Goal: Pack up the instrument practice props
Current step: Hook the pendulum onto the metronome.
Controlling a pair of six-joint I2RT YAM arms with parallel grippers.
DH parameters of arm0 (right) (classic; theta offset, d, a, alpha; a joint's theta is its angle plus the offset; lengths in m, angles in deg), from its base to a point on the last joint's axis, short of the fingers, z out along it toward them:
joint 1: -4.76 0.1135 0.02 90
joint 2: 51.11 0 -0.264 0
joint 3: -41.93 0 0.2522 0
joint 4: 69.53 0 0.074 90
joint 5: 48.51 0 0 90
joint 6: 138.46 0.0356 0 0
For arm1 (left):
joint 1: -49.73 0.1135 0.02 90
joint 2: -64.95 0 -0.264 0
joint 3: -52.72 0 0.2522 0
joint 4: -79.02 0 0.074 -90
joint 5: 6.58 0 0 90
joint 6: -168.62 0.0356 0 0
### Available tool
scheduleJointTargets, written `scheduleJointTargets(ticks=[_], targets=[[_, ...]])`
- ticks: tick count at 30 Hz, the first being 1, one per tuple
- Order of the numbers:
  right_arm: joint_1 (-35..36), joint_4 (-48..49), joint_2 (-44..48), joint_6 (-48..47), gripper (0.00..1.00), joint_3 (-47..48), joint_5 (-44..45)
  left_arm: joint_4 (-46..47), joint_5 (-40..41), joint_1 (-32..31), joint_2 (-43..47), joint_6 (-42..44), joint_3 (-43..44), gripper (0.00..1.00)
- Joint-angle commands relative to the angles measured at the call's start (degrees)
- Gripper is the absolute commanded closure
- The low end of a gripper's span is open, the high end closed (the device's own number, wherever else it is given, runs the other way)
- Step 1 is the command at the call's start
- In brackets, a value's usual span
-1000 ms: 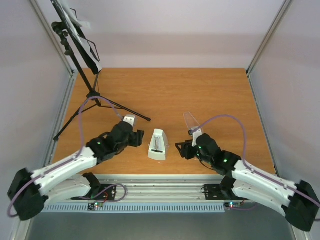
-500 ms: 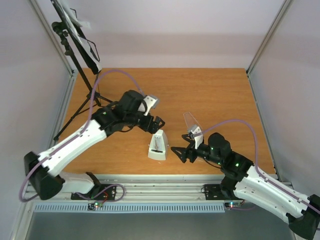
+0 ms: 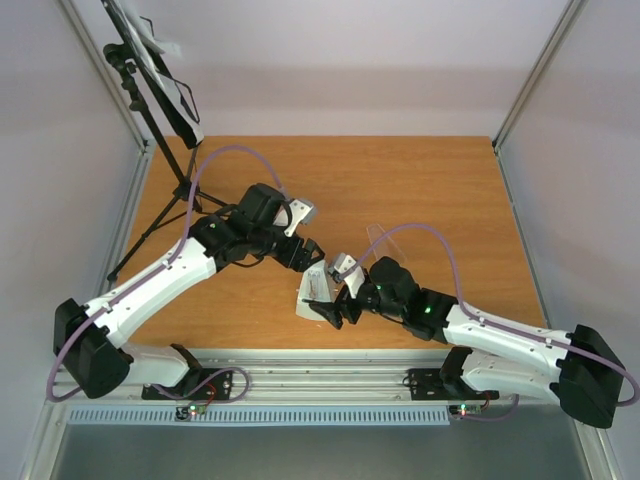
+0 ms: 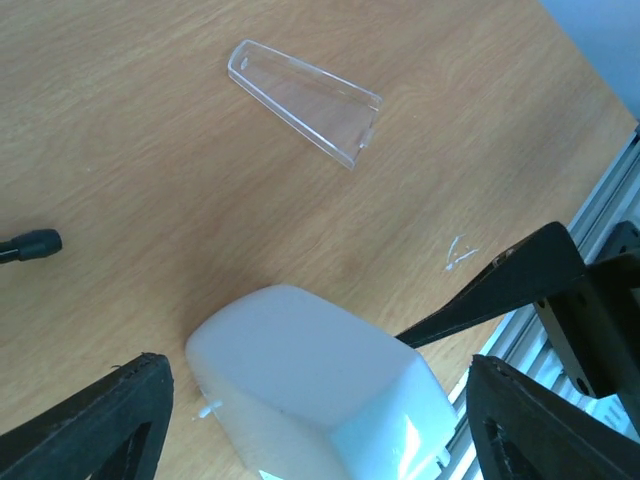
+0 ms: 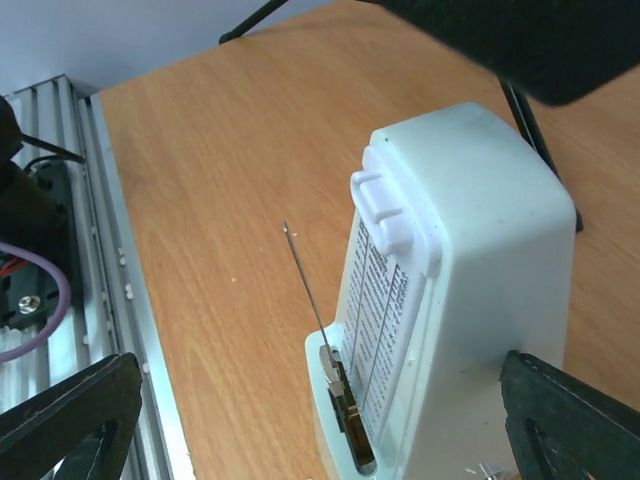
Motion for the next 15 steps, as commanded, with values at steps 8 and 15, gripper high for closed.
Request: scheduleJointTargets(ticks=[8, 15], targets=[[0.96, 6.57, -3.70, -1.59, 0.01, 1.43, 6.28, 1.48, -1.44, 0.30, -1.16, 2.05, -0.92, 0.31], [0.89, 6.78, -3.28, -2.17, 0.02, 1.08, 8.98, 1.77, -1.23, 0.27, -1.31, 2.18, -1.29, 0.35]])
